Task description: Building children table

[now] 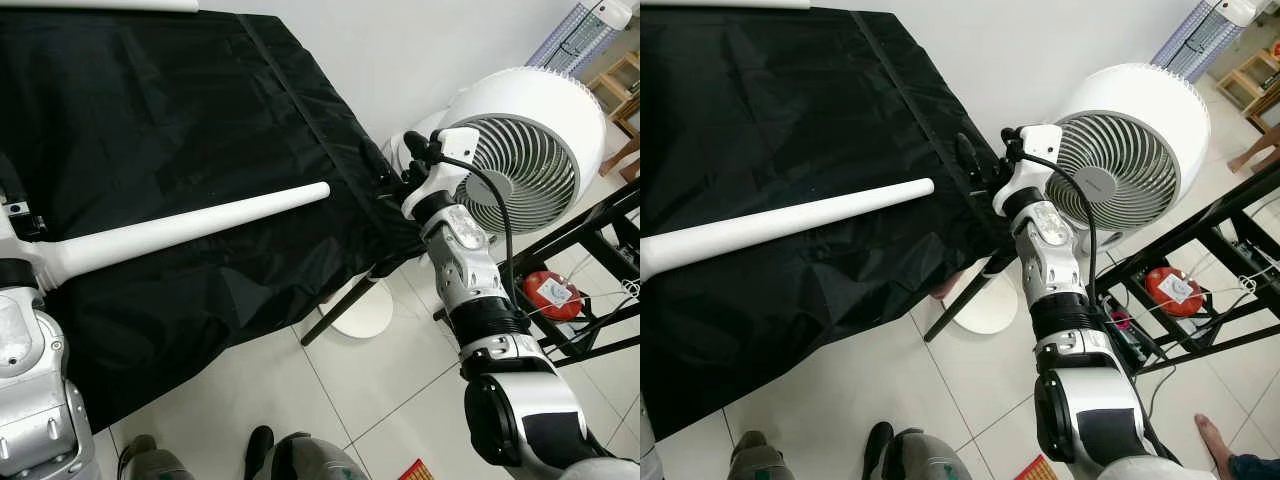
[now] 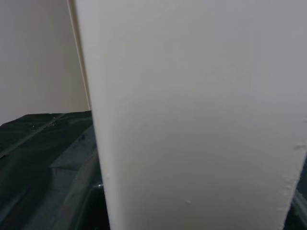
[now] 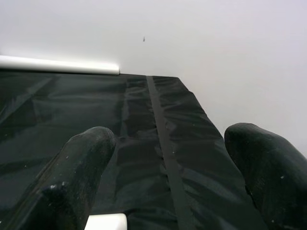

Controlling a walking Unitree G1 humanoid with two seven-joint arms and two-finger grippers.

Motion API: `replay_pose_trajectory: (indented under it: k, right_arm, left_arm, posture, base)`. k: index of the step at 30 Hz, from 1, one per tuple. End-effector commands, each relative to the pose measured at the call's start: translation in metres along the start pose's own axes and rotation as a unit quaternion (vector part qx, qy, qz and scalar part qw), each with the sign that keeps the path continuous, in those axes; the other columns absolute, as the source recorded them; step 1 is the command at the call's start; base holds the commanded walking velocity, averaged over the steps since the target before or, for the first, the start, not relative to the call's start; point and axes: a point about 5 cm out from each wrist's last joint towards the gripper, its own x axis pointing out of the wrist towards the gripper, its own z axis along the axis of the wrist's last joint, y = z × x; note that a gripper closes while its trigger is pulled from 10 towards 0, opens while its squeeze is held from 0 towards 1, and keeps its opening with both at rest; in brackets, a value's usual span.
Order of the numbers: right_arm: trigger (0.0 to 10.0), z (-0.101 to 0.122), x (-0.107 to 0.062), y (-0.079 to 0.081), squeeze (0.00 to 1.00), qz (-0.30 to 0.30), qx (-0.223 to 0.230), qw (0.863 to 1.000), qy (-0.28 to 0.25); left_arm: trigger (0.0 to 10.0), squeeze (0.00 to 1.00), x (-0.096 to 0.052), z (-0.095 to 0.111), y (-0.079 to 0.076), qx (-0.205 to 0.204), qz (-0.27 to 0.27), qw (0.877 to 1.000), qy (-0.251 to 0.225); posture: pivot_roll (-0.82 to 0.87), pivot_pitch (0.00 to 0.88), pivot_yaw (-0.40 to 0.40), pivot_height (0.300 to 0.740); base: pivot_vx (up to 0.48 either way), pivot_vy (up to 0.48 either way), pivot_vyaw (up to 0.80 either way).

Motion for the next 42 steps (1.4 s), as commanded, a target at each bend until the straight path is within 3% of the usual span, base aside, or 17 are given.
replay_pose_trajectory:
  k: [1,10,19,25,30,31,32,34,35,41,42]
  right_arm:
    - [10.0,0.000,-0.005,-0.011,0.00,-0.011,-0.013,1.000,0.005]
    - [10.0,0.002,-0.004,-0.015,0.00,-0.007,-0.028,1.000,0.003]
    - [10.0,0.004,-0.003,-0.020,0.00,-0.005,-0.043,0.999,0.003]
    - [10.0,0.005,-0.002,-0.022,0.00,-0.002,-0.049,0.999,0.003]
    - [10.0,0.004,-0.002,-0.023,0.00,0.001,-0.054,0.999,0.005]
    - [10.0,0.003,-0.002,-0.023,0.00,0.003,-0.055,0.998,0.006]
    - [10.0,0.003,-0.002,-0.023,0.00,0.004,-0.054,0.998,0.007]
    - [10.0,0.002,-0.002,-0.023,0.00,0.004,-0.054,0.998,0.008]
    - [10.0,0.001,-0.002,-0.022,0.00,0.007,-0.055,0.998,0.011]
    - [10.0,0.000,-0.001,-0.022,0.00,0.014,-0.060,0.998,0.014]
    - [10.0,-0.001,-0.002,-0.022,0.00,0.017,-0.063,0.998,0.016]
  left_arm:
    - [0.0,0.00,-0.001,0.010,0.015,0.026,0.038,0.999,-0.024]
    - [0.0,0.00,0.002,0.019,0.016,0.027,-0.003,0.999,-0.047]
    - [0.0,0.00,-0.009,0.028,0.015,0.024,-0.043,0.997,-0.053]
    - [0.0,0.00,-0.014,0.028,0.023,0.036,-0.045,0.997,-0.051]
    - [0.0,0.00,-0.026,0.025,0.039,0.061,-0.028,0.997,-0.025]
    - [8.7,0.00,-0.029,0.023,0.039,0.060,-0.030,0.998,-0.015]
    - [10.0,0.00,-0.031,0.021,0.038,0.060,-0.033,0.998,-0.009]
    - [10.0,0.00,-0.032,0.021,0.036,0.056,-0.038,0.998,-0.007]
    - [10.0,1.00,-0.032,0.020,0.034,0.049,-0.042,0.998,-0.007]
    - [10.0,1.00,-0.028,0.019,0.031,0.041,-0.049,0.998,-0.011]
    - [10.0,0.09,-0.025,0.018,0.030,0.050,-0.058,0.997,-0.012]
  posture:
    - [0.27,0.182,-0.292,0.740]
    - [0.27,0.184,-0.276,0.740]
    - [0.27,0.185,-0.270,0.740]
    - [0.27,0.183,-0.266,0.740]
    - [0.28,0.182,-0.266,0.740]
    - [0.28,0.181,-0.267,0.740]
    - [0.29,0.183,-0.272,0.740]
    - [0.29,0.181,-0.273,0.740]
    - [0.29,0.180,-0.270,0.740]
    - [0.30,0.179,-0.265,0.740]
    - [0.30,0.177,-0.260,0.740]
  base:
    - [0.000,0.000,0.00]
    - [0.000,0.000,0.00]
    - [0.000,0.000,0.00]
    - [0.000,0.000,0.00]
    - [0.000,0.000,0.00]
    - [0.000,0.000,0.00]
    - [0.000,0.000,0.00]
    - [0.000,0.000,0.00]
    - [0.000,0.000,0.00]
    - [0.000,0.000,0.00]
    - [0.000,0.000,0.00]
